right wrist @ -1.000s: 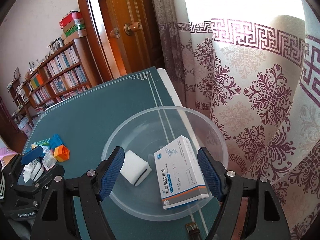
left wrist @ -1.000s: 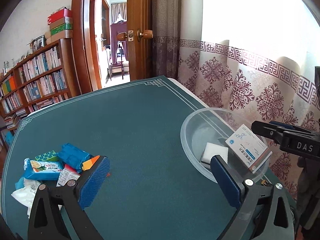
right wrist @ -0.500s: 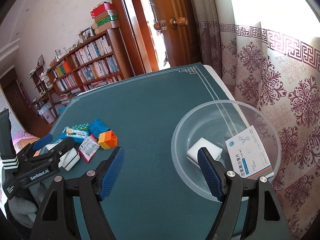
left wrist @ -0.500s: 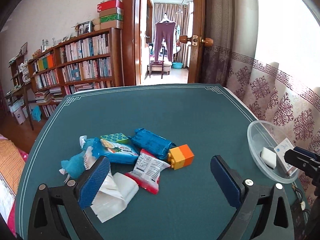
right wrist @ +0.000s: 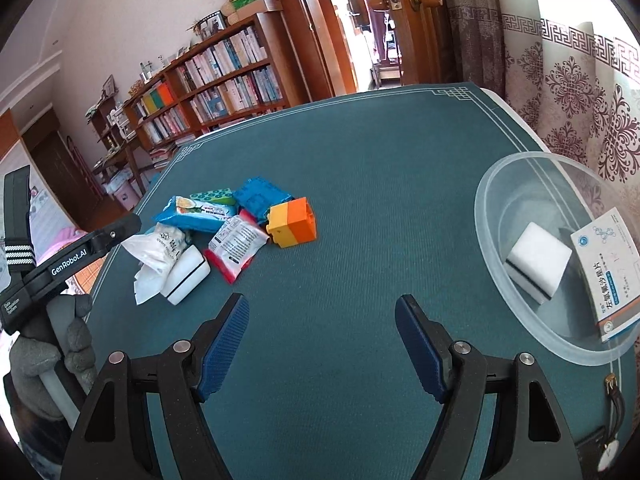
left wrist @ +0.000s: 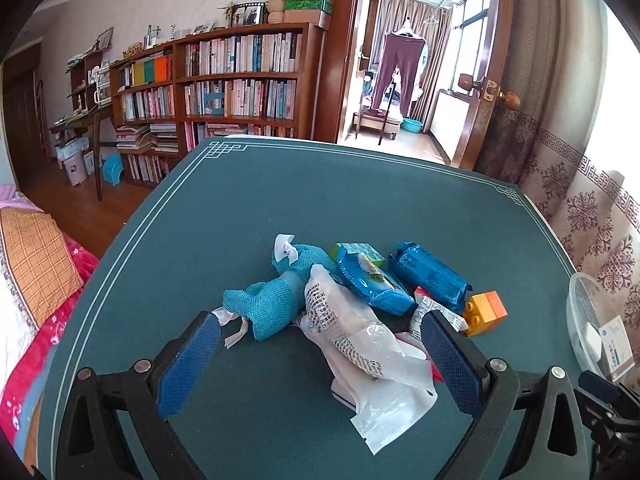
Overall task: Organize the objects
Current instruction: 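Grasp a second white foam block with right gripper while left gripper reaches the wrapped bandage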
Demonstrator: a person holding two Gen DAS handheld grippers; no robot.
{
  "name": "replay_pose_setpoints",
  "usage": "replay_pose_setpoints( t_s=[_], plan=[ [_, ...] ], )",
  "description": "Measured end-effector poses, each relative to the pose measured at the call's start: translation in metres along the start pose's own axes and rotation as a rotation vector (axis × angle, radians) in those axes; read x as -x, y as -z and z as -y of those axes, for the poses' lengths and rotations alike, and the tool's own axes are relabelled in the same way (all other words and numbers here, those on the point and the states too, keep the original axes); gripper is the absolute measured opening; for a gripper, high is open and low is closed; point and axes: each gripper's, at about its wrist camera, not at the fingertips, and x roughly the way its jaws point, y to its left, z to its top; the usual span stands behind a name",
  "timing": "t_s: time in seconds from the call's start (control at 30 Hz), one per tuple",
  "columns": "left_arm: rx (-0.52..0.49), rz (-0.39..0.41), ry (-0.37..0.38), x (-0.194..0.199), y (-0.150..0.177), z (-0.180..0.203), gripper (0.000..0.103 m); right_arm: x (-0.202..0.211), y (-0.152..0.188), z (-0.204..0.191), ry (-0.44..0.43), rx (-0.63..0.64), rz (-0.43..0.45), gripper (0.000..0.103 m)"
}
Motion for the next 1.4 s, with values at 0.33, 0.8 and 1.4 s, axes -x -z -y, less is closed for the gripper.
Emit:
replay_pose_setpoints(
  t_s=[0.33, 0.8, 1.4],
  plan=[
    [0.063, -0.093, 0.077, -0.031, 0.004, -0.001, 0.088, -0.016, 0.006, -0.012, -0.016, 0.014, -0.045, 0.077],
    [0.072, -0.105, 0.127, -0.026, 0.01, -0.011, 0.043, -0.041, 0.013, -0.045, -0.074, 0.097, -0.094, 0.077],
    [0.011, -0.042, 0.105, 0.026, 0.033, -0.043, 0.028, -0.108, -0.001, -0.123, -0.164, 0.273, -0.117, 0.077]
  ],
)
